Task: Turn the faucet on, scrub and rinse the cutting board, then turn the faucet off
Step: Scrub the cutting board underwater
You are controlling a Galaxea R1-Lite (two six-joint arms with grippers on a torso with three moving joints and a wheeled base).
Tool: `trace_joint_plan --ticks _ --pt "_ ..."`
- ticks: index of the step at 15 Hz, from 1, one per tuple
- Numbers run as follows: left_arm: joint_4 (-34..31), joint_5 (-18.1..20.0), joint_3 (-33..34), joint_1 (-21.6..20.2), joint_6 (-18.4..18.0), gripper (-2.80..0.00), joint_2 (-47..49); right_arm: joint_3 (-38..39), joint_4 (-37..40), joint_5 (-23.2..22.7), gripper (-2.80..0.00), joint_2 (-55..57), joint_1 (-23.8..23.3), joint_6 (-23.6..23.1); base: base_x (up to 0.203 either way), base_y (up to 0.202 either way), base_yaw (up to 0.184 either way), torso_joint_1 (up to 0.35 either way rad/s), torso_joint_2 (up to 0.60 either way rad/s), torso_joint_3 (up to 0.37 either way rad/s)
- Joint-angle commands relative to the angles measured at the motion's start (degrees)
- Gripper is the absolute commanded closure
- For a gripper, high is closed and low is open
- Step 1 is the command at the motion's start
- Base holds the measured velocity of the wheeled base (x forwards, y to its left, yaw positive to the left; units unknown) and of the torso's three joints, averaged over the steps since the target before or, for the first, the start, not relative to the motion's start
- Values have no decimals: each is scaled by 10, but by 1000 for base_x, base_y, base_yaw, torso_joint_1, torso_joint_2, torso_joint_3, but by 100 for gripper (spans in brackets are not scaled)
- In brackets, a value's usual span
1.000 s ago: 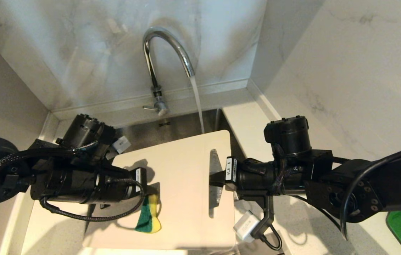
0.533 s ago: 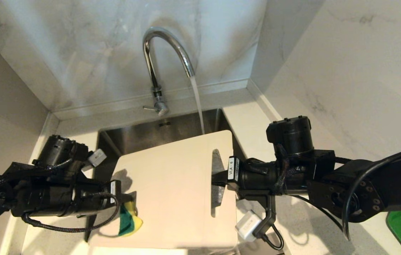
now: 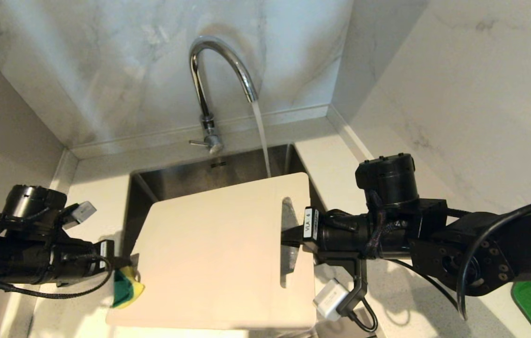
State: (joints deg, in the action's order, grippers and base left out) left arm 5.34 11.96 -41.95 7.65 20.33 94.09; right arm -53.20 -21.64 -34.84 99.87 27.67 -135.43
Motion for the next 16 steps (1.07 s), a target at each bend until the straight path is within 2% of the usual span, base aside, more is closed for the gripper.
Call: trace_joint_plan --ticks 1,3,5,8,11,14,16 --pt "6 7 13 -42 -23 0 -7 4 -1 -1 0 -3 -1 -8 0 0 0 0 0 0" --pt "11 26 12 -63 -26 0 -12 6 -1 -2 0 -5 -1 -8 0 0 0 0 0 0" --pt "11 36 5 -59 -26 0 -29 6 -1 -1 0 -6 -1 -8 0 0 0 0 0 0" --pt "4 39 -33 -31 -4 0 -56 6 -1 -1 0 -6 -2 -6 0 0 0 0 0 0" --pt "-52 38 -100 10 38 0 -87 3 -1 -1 0 -5 -1 -4 0 0 0 0 0 0" --pt "-154 38 -205 119 106 0 -120 2 -1 -1 0 -9 -1 -3 0 0 0 0 0 0" --pt "-215 33 -263 214 149 0 -127 -1 -1 -1 0 -17 -1 9 0 0 0 0 0 0"
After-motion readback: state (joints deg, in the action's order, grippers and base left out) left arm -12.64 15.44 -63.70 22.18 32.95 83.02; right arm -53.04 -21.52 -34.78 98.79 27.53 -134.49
